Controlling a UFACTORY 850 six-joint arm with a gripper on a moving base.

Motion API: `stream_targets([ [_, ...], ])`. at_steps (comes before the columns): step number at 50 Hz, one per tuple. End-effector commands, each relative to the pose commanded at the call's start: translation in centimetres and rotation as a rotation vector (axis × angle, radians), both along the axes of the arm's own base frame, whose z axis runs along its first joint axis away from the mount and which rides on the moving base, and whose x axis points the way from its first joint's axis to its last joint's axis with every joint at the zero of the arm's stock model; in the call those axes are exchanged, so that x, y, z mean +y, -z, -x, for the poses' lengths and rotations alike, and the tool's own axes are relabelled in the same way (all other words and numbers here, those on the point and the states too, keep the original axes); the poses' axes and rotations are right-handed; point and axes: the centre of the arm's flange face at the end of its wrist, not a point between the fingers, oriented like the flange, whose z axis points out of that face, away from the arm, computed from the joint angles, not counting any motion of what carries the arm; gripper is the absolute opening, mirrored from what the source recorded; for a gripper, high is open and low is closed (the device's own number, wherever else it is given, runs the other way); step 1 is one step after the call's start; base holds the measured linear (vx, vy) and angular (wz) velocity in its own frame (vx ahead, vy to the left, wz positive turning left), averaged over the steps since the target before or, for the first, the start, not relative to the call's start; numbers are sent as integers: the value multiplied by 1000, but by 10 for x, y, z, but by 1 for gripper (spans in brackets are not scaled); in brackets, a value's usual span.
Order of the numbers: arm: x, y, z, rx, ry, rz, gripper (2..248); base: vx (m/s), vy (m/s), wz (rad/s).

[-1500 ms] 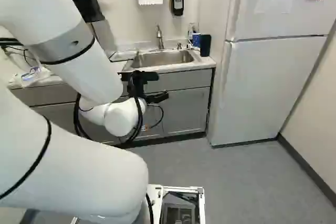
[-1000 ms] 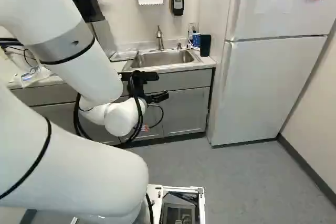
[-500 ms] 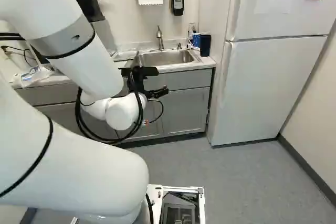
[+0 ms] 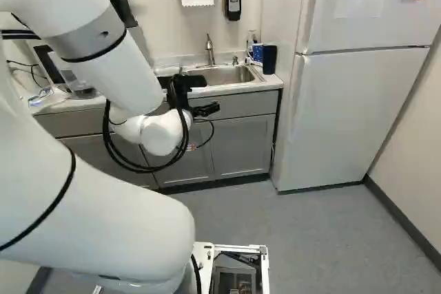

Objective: Rinse the cup and place it in the tray

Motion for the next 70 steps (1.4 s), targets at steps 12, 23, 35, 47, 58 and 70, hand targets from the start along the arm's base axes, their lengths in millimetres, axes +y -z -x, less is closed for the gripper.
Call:
stream_targets([
  [12,0,-11,-13,-5,1,0,247,0,0,0],
  [23,0,-20,-24,-6,1,0,247,0,0,0],
  [35,0,-31,-37,-7,1,0,247,0,0,0],
  [47,0,-41,-49,-8,2,0,247,0,0,0],
  [58,0,-52,-61,-13,2,0,247,0,0,0],
  [70,0,-63,-74,-19,3,0,247,0,0,0],
])
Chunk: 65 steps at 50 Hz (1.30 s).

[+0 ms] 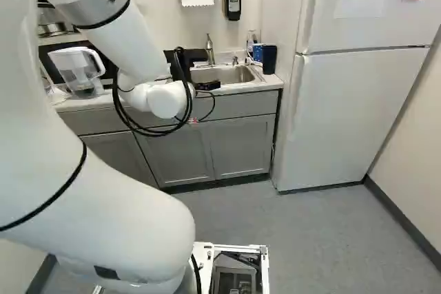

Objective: Rinse the cup and place it in the tray

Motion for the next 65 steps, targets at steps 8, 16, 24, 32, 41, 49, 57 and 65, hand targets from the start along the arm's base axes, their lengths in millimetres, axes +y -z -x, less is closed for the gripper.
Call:
stream_targets([
  [8,0,-7,-8,-4,0,0,247,0,0,0],
  [16,0,-15,-14,-7,0,0,247,0,0,0],
  [24,0,-22,-17,-10,1,0,247,0,0,0],
  [32,0,-29,-20,-11,1,0,247,0,0,0],
  [41,0,-37,-23,-12,1,0,247,0,0,0],
  [49,0,-44,-26,-13,1,0,247,0,0,0],
  [57,0,-51,-29,-13,1,0,247,0,0,0],
  [65,0,-58,-33,-13,1,0,247,0,0,0],
])
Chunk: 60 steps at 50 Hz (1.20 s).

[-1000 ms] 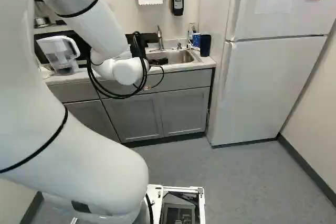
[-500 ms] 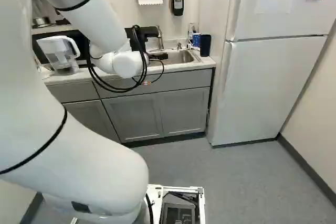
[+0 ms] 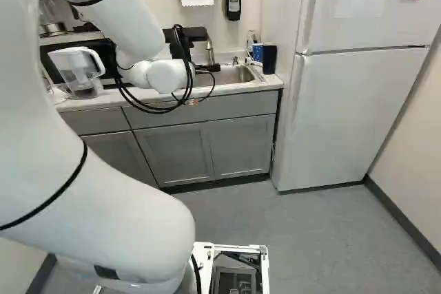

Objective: Rinse the cup and place it in the tray

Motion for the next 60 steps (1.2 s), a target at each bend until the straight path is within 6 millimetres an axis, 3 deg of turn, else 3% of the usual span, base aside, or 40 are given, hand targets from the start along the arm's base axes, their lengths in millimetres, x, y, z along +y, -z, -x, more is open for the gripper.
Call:
stream_targets([
  [60,0,-53,-29,13,1,0,247,0,0,0],
])
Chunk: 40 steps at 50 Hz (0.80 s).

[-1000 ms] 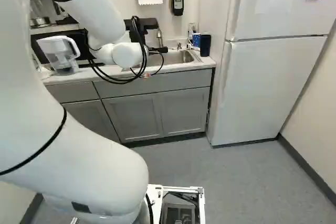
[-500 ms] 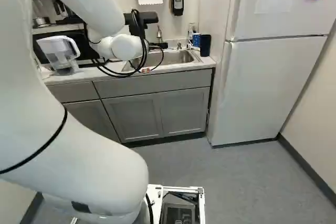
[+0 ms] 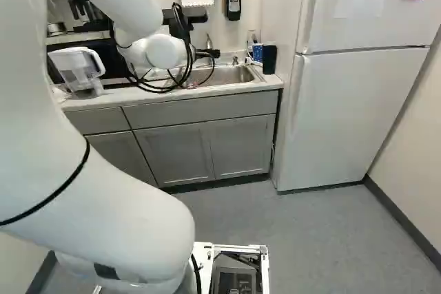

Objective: Rinse the cup and place it in the tray

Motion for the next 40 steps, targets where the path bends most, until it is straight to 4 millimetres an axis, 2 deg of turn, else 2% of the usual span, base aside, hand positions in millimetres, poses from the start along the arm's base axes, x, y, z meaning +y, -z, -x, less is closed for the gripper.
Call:
stream_targets([
  [40,0,-36,-19,11,1,0,247,0,0,0],
])
